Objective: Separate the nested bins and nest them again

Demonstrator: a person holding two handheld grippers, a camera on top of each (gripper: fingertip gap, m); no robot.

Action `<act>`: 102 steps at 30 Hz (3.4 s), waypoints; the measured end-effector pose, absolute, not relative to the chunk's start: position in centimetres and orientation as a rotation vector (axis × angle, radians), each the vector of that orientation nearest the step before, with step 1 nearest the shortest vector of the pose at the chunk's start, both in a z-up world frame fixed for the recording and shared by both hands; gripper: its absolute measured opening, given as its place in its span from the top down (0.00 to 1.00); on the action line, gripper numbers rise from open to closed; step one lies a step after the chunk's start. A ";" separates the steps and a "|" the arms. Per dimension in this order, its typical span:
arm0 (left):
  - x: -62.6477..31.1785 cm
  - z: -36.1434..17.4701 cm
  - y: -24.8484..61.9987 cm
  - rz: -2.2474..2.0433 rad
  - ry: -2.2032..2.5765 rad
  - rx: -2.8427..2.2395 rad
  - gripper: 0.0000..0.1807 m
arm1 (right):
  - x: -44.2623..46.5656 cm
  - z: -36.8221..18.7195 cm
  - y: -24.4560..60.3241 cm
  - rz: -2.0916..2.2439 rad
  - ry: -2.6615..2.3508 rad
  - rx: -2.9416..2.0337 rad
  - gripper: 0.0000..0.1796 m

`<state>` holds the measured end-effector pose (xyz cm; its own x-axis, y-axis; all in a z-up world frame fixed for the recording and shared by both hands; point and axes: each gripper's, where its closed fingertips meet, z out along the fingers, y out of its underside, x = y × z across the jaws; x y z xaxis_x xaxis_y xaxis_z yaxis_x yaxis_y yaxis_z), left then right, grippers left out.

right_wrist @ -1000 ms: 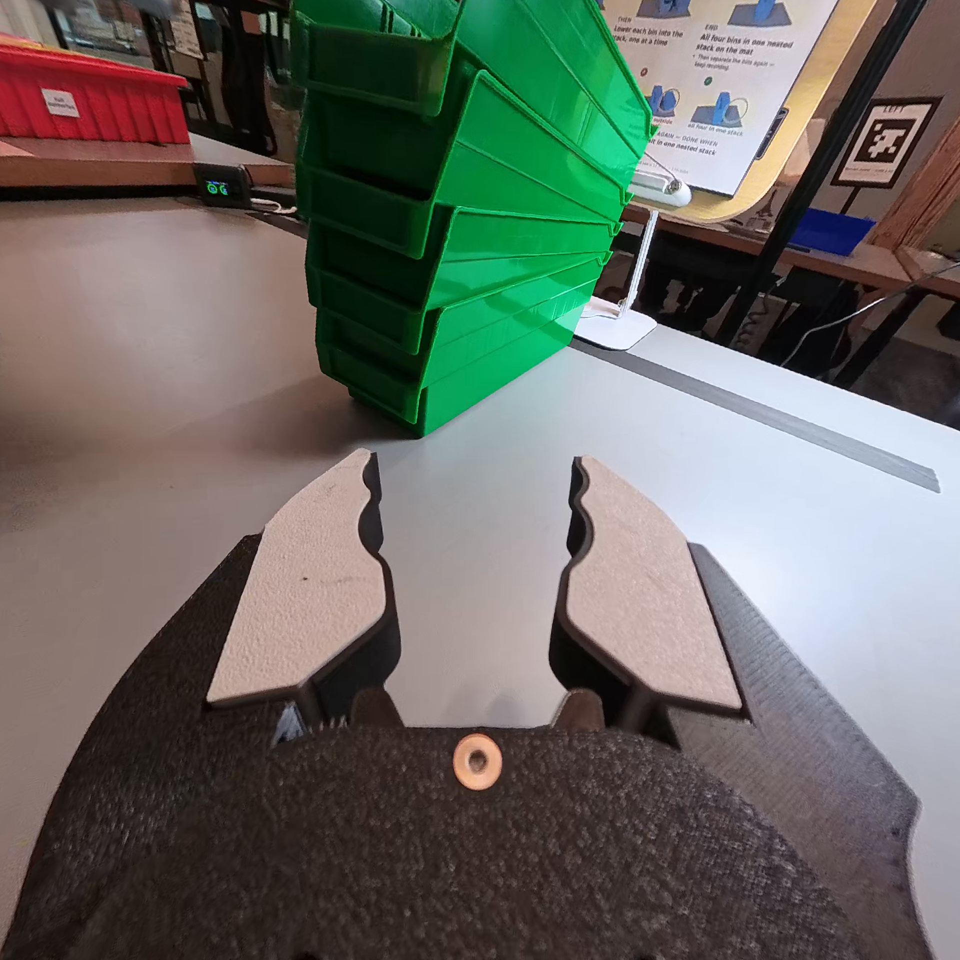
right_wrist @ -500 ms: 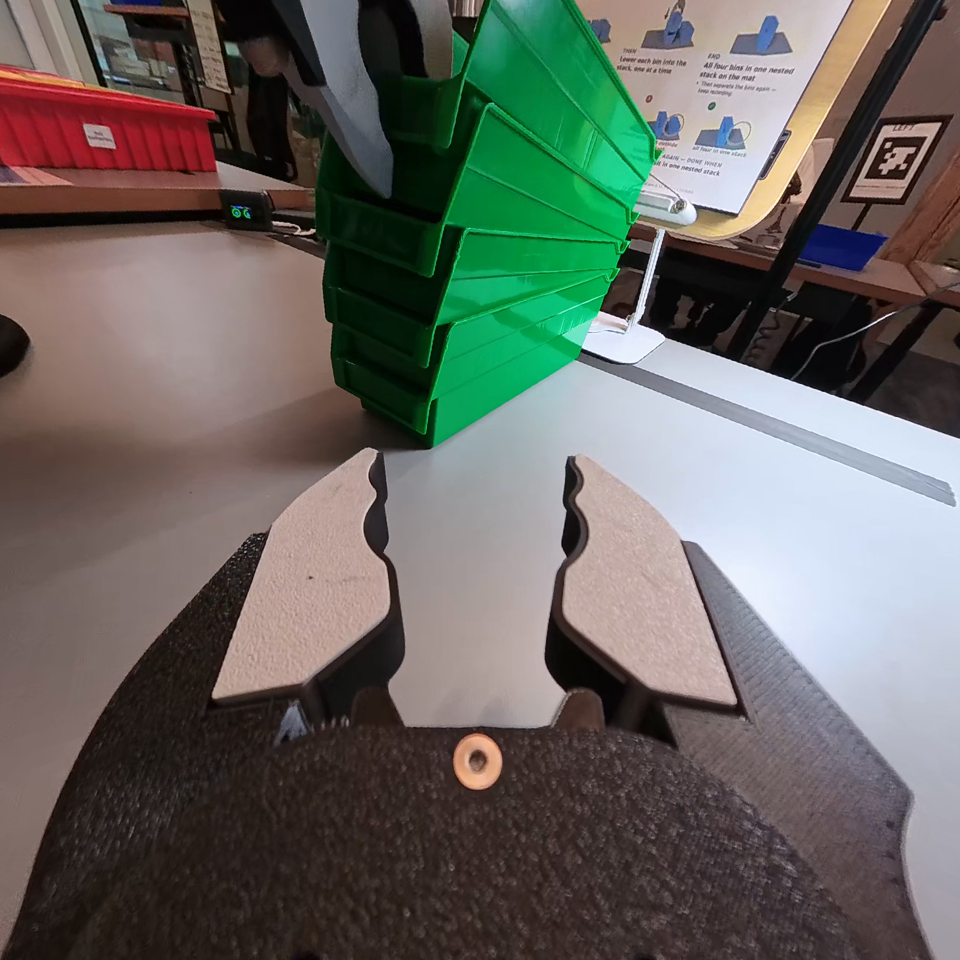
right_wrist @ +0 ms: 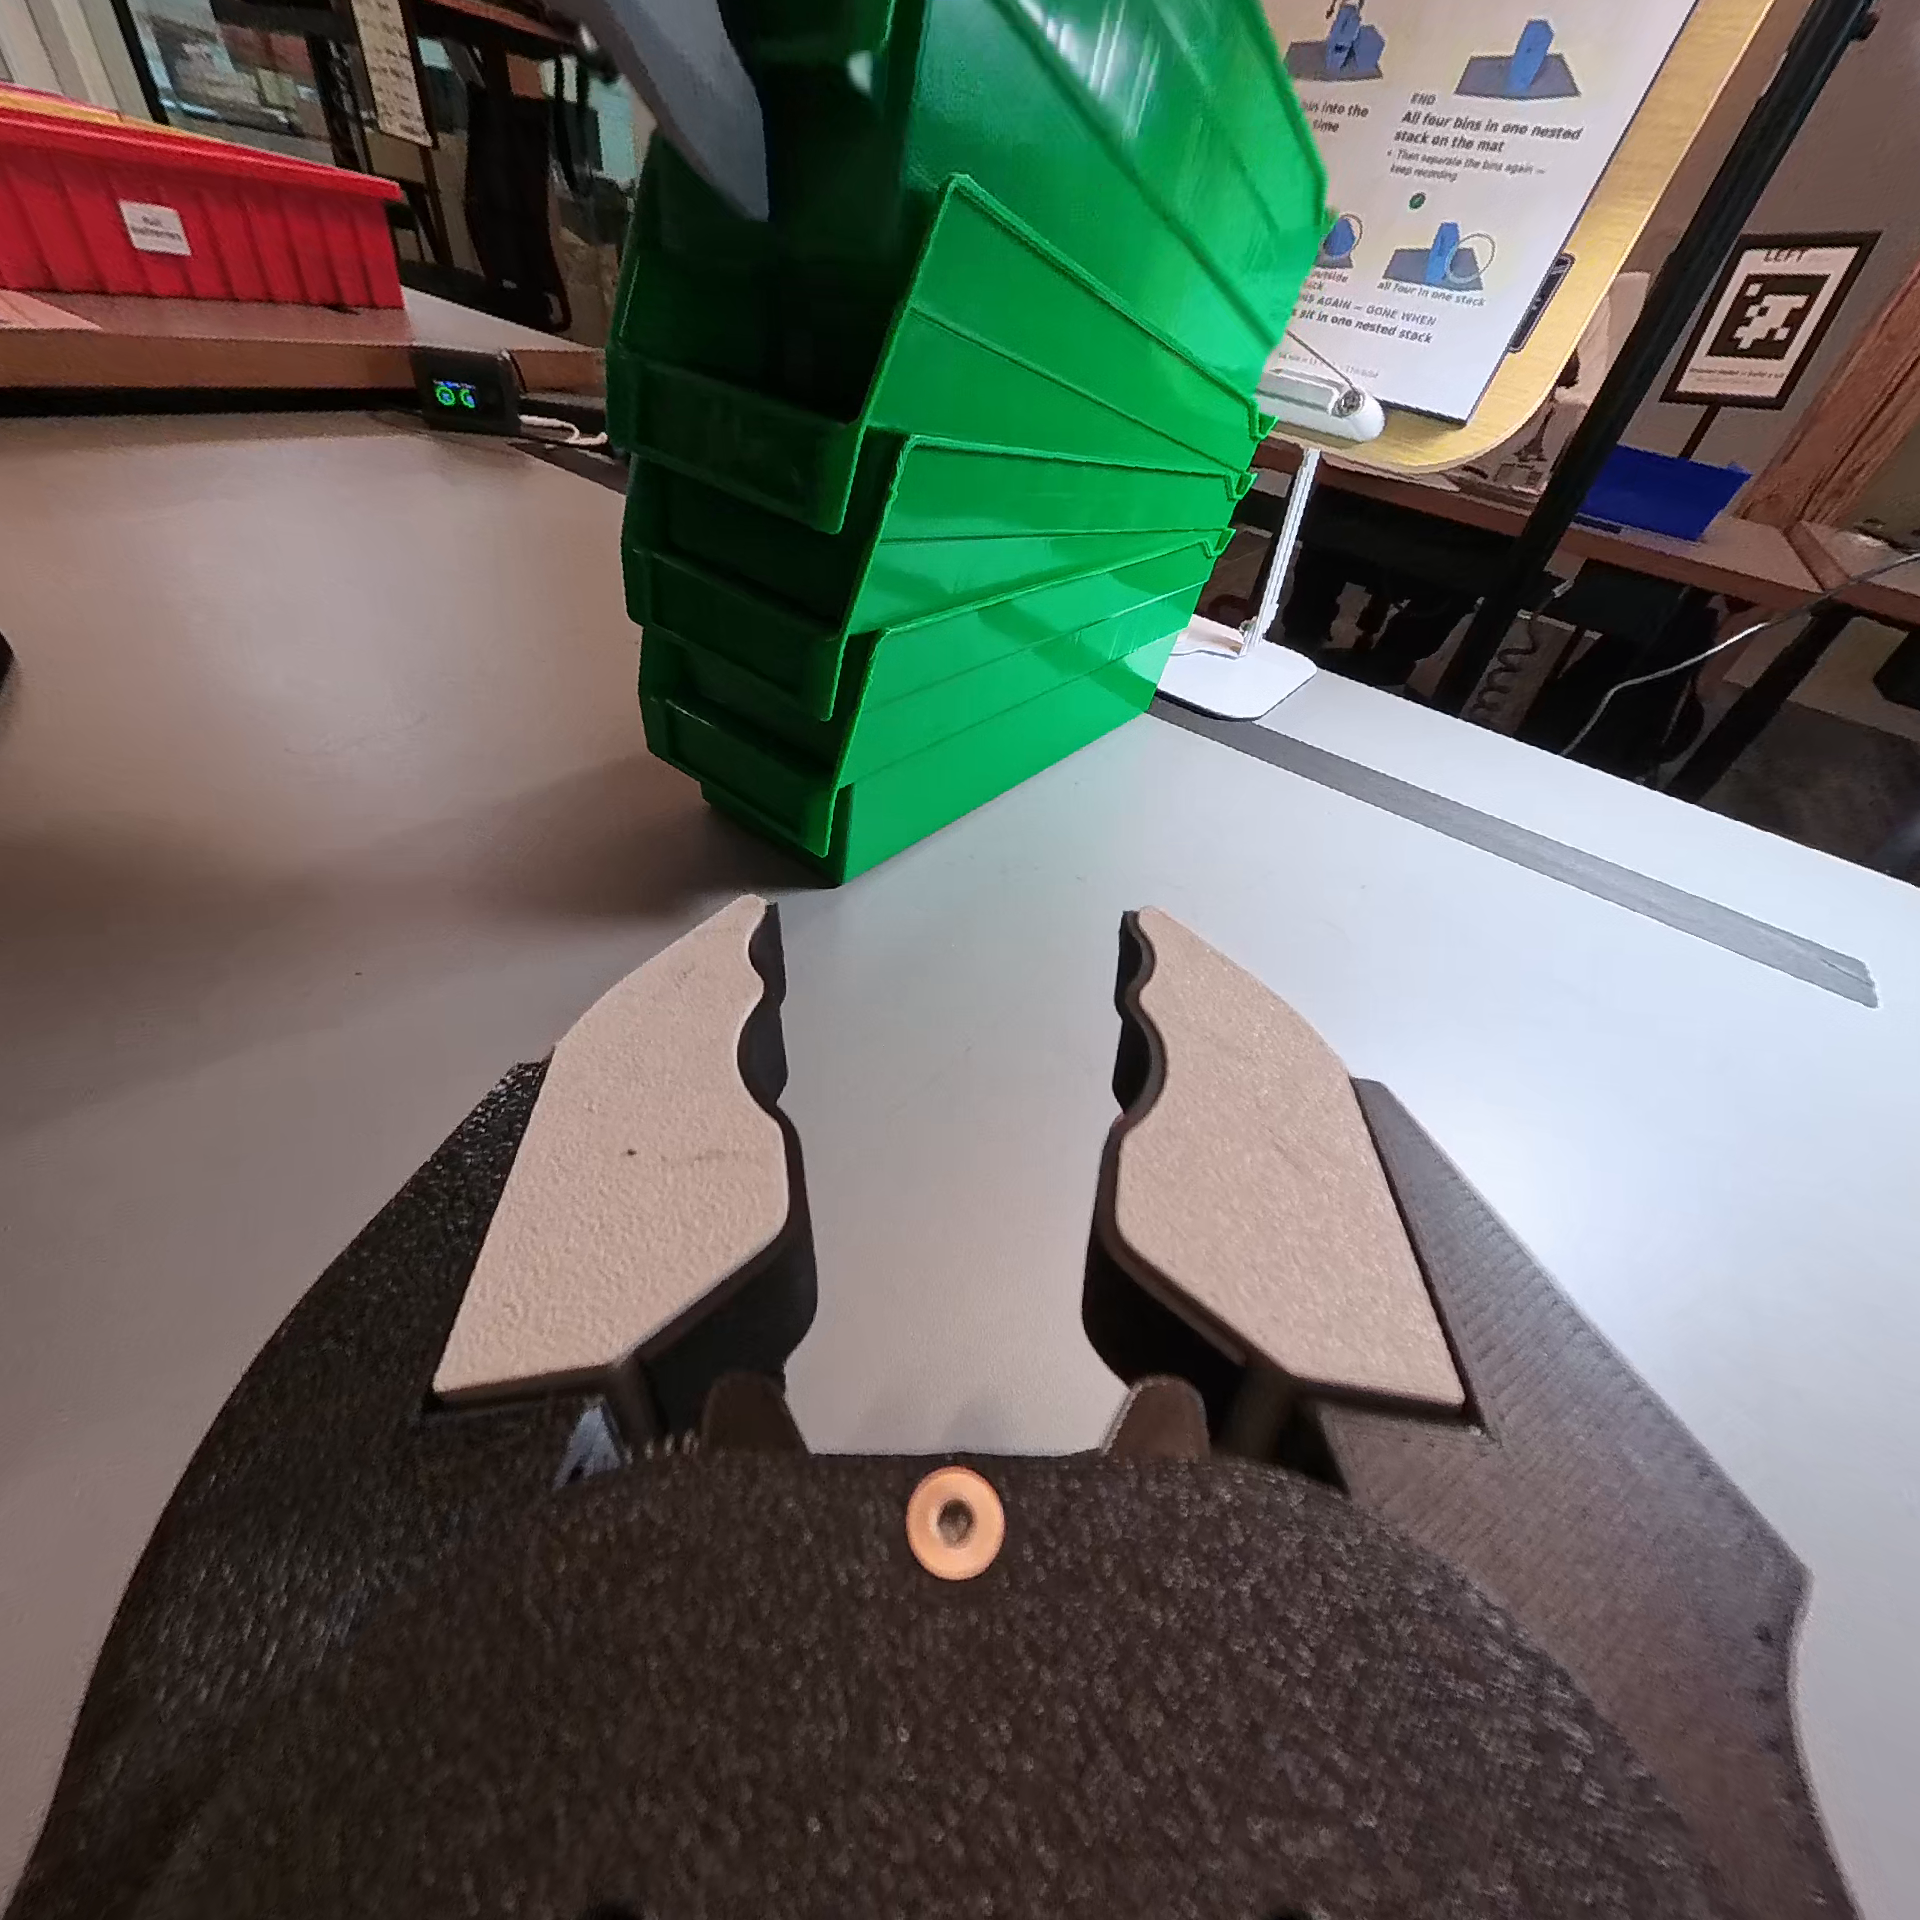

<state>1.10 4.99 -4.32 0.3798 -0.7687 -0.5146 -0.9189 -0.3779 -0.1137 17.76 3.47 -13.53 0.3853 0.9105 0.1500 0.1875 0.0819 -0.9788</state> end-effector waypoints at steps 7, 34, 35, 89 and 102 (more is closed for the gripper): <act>-0.3 1.6 4.7 0.637 1.363 -2.134 0.84 | 17.8 -13.5 3.5 0.728 -1.067 -1.403 0.67; -11.8 -18.6 0.8 0.626 1.268 -2.291 0.84 | 17.7 -13.5 3.3 0.739 -1.078 -1.392 0.63; -11.8 -19.0 0.8 0.648 1.281 -2.281 0.84 | 17.7 -13.5 3.3 0.737 -1.079 -1.393 0.63; -7.7 -13.3 -13.1 -0.156 0.191 -1.734 0.72 | -0.7 -9.7 3.9 -0.183 -2.160 -1.087 0.83; -8.3 -13.3 -13.1 -0.118 0.182 -1.733 0.72 | 4.3 -0.5 7.7 -0.214 -1.941 -1.087 0.83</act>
